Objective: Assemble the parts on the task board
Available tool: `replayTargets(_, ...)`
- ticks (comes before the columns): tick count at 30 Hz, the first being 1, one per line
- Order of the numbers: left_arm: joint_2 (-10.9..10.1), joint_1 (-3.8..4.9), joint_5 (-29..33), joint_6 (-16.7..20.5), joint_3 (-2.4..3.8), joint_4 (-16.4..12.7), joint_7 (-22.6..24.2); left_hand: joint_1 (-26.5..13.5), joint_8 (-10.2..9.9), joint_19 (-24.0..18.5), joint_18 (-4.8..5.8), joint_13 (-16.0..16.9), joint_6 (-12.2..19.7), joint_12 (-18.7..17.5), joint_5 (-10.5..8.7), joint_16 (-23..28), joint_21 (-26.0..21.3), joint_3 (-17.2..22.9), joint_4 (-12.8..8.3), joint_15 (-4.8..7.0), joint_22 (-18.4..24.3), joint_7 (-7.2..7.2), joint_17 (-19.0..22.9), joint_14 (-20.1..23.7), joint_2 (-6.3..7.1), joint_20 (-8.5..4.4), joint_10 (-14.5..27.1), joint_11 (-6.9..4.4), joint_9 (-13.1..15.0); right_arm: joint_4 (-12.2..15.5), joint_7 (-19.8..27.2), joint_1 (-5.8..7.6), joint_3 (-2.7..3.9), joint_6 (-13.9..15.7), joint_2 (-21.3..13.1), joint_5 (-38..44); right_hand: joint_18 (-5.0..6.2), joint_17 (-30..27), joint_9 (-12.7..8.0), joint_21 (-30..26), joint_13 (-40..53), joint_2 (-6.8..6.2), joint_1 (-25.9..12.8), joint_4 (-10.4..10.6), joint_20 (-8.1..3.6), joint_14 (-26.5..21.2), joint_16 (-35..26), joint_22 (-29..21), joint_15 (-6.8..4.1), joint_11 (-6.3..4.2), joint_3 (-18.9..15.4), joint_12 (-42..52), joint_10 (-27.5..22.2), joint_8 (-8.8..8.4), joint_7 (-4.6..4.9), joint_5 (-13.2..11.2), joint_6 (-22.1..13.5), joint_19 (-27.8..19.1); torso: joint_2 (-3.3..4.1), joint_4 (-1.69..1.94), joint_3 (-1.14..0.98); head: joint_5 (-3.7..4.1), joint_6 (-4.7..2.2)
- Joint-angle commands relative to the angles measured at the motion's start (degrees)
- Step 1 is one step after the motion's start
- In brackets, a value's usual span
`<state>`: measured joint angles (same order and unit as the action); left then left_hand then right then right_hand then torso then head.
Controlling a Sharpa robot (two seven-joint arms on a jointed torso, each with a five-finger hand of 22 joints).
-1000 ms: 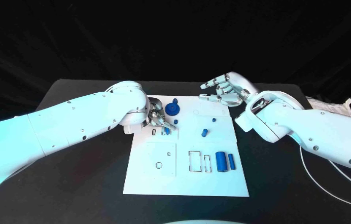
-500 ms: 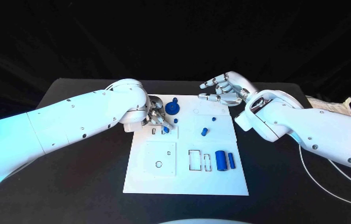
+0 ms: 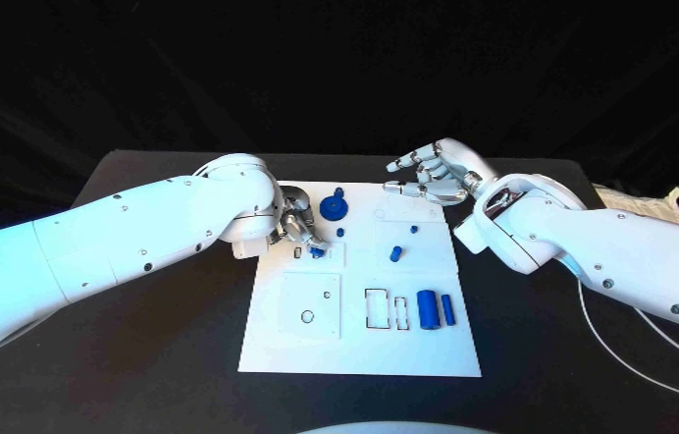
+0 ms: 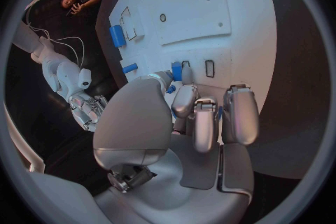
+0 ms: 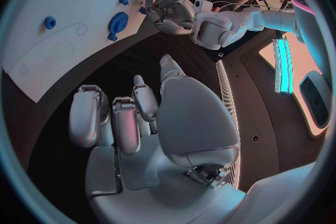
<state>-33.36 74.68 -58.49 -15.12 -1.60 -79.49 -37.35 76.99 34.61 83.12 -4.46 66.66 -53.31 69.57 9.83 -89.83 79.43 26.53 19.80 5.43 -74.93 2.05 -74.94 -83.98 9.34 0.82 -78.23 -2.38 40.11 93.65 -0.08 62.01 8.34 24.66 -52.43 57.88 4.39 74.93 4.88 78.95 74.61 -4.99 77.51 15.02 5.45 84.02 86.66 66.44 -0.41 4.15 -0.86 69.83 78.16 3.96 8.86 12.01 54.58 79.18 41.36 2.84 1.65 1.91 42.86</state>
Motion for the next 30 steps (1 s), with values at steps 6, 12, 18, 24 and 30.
replayTargets(6,-1.84,-0.39,0.17,6.13,0.06,-2.4,0.88,-2.13,0.33,0.22,0.96,0.21,0.2,0.04,-0.33,-0.17,-0.22,11.93,-10.85,-0.19,-1.91,-0.09,-15.06,-6.02,0.22,0.28,-0.46,0.26,0.61,-0.13,0.22,-0.22,-0.02,-1.06,0.13,0.11,0.29,8.64,0.01,-0.33,-0.04,0.04,-0.37,-0.07,-0.02,4.5,-0.34,-0.09,-0.14,-0.33,-0.39,-0.12,0.08,0.14,-0.07,0.21,0.31,-0.19,-0.05,0.29,-0.05,-0.14,0.18)
replayTargets(12,-2.62,-1.51,-2.72,9.07,0.03,-3.87,1.11,-2.62,0.43,0.48,1.07,0.67,0.19,0.48,-0.39,-0.17,0.13,12.62,-11.44,-0.16,-2.39,-0.1,-15.06,-6.02,0.45,0.26,-0.76,0.23,0.88,-0.16,0.37,-0.35,-0.02,-1.12,0.12,-0.01,0.29,8.62,0.01,-0.35,-0.06,0.06,-0.38,-0.07,-0.02,4.5,-0.35,-0.13,-0.14,-0.33,-0.4,-0.15,0.06,0.14,-0.07,0.22,0.31,-0.2,-0.01,0.3,0.0,-0.31,0.14)
replayTargets(18,-2.73,-2.7,-6.2,11.06,0.02,-4.33,1.19,-2.78,0.47,0.57,1.11,0.77,0.16,0.59,-0.43,-0.17,0.25,12.78,-11.56,-0.16,-2.55,-0.11,-15.06,-6.02,0.5,0.26,-0.84,0.23,0.95,-0.15,0.45,-0.42,-0.03,-1.18,0.05,-0.06,0.29,8.62,0.01,-0.35,-0.06,0.06,-0.38,-0.07,-0.02,4.5,-0.35,-0.13,-0.14,-0.33,-0.4,-0.15,0.06,0.14,-0.07,0.22,0.31,-0.2,-0.02,0.22,-0.01,-0.47,0.13)
replayTargets(24,-2.54,-3.73,-8.85,11.73,-0.01,-4.34,1.23,-2.91,0.49,0.62,1.13,0.9,0.14,0.72,-0.46,-0.17,0.3,12.87,-11.63,-0.16,-2.63,-0.12,-15.06,-6.02,0.54,0.25,-0.93,0.23,1.0,-0.14,0.49,-0.46,-0.03,-1.22,0.0,-0.1,0.3,8.61,0.01,-0.38,-0.08,0.1,-0.4,-0.05,-0.03,4.49,-0.36,-0.18,-0.14,-0.33,-0.42,-0.17,0.05,0.13,-0.07,0.23,0.31,-0.22,0.06,0.23,0.03,-0.45,0.15)
replayTargets(30,-2.58,-4.24,-9.99,10.77,-0.02,-4.6,1.15,-2.97,0.5,0.65,1.14,0.92,0.13,0.74,-0.47,-0.17,0.34,12.93,-11.7,-0.16,-2.68,-0.13,-15.06,-6.02,0.58,0.25,-0.96,0.22,1.03,-0.15,0.51,-0.48,-0.03,-1.3,0.0,-0.12,0.32,8.59,0.01,-0.42,-0.11,0.17,-0.42,-0.02,-0.03,4.49,-0.37,-0.26,-0.14,-0.33,-0.46,-0.2,0.03,0.13,-0.06,0.25,0.31,-0.26,0.04,0.17,-0.01,-0.44,0.25)
